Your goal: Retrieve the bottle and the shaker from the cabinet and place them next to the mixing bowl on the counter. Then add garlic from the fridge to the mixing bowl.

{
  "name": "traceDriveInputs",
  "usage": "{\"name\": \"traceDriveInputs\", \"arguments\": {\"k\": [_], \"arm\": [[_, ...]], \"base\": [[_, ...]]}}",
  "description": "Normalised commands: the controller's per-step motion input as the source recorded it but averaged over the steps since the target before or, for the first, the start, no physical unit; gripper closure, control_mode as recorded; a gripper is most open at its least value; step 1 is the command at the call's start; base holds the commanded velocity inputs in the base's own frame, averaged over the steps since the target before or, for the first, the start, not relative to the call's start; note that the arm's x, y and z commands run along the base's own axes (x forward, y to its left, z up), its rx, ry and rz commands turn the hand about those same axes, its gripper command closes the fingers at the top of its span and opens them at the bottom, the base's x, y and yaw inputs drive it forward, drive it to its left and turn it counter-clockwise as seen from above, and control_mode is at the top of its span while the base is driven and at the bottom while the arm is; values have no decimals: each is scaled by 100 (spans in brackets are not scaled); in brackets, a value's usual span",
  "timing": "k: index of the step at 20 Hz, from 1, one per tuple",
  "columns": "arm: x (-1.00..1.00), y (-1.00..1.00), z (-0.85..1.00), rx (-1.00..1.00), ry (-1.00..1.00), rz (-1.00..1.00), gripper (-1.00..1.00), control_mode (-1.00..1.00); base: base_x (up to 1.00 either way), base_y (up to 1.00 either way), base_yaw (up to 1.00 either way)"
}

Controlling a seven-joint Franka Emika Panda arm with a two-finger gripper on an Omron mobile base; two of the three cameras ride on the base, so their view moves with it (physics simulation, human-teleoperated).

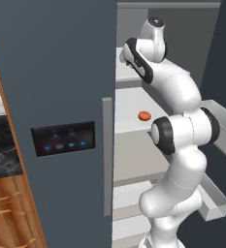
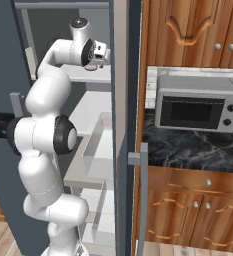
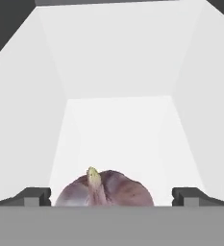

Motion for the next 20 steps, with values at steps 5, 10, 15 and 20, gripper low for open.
{"name": "traceDriveInputs", "arguments": {"k": [5, 10, 15, 20], "arm": [[0, 0, -36, 0, 0, 0, -100, -100], [0, 0, 0, 0, 0, 0, -100, -100], [0, 0, -11, 1, 0, 0, -100, -100], [0, 0, -15, 2, 1, 0, 100, -100]], "base": [[0, 0, 0], [0, 0, 0], [0, 0, 0], [0, 0, 0]]}}
